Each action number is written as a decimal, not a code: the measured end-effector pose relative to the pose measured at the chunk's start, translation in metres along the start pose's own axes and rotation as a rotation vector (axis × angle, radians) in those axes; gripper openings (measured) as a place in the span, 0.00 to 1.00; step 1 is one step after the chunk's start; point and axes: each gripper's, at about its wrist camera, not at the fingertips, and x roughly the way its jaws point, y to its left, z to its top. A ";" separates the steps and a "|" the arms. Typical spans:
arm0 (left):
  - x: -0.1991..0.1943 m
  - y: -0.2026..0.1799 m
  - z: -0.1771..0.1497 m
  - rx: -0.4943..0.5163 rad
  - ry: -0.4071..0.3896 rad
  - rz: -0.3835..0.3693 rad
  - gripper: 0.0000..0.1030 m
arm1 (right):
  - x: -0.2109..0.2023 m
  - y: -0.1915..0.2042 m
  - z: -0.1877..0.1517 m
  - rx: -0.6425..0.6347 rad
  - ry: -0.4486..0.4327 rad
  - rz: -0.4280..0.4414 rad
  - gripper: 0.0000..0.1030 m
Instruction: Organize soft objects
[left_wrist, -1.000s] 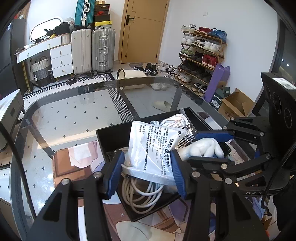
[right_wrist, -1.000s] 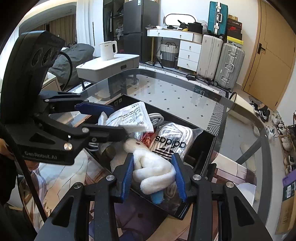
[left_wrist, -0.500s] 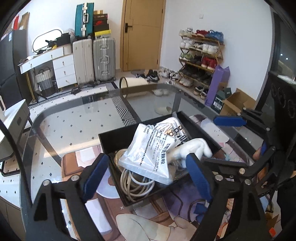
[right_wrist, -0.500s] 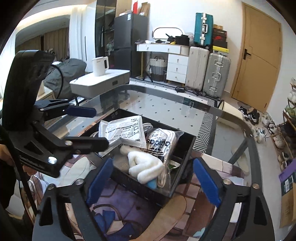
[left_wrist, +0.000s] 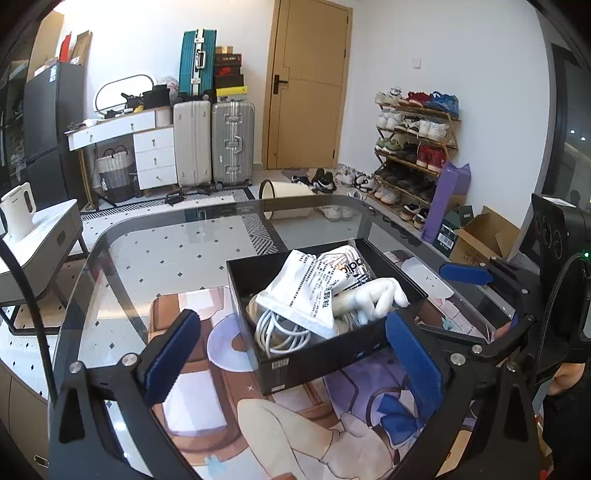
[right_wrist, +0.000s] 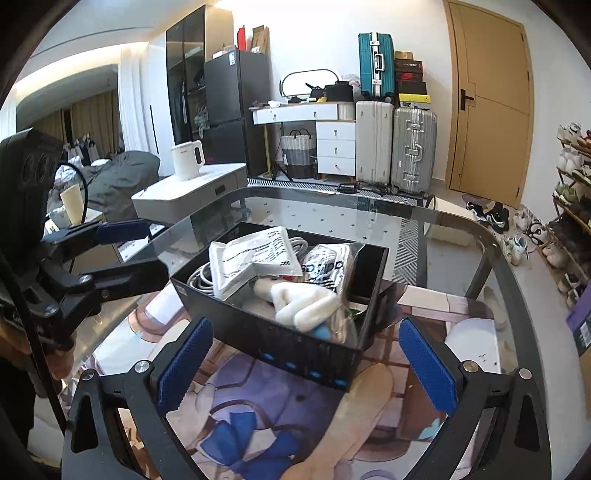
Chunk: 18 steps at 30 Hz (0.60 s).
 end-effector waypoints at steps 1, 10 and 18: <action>-0.001 -0.002 -0.002 0.001 -0.007 0.006 1.00 | -0.001 0.001 -0.001 0.004 -0.006 0.002 0.99; -0.008 -0.002 -0.023 -0.043 -0.068 0.069 1.00 | -0.018 0.007 -0.014 0.047 -0.120 -0.010 0.99; -0.010 0.003 -0.037 -0.068 -0.115 0.126 1.00 | -0.023 0.007 -0.029 0.036 -0.151 -0.039 0.99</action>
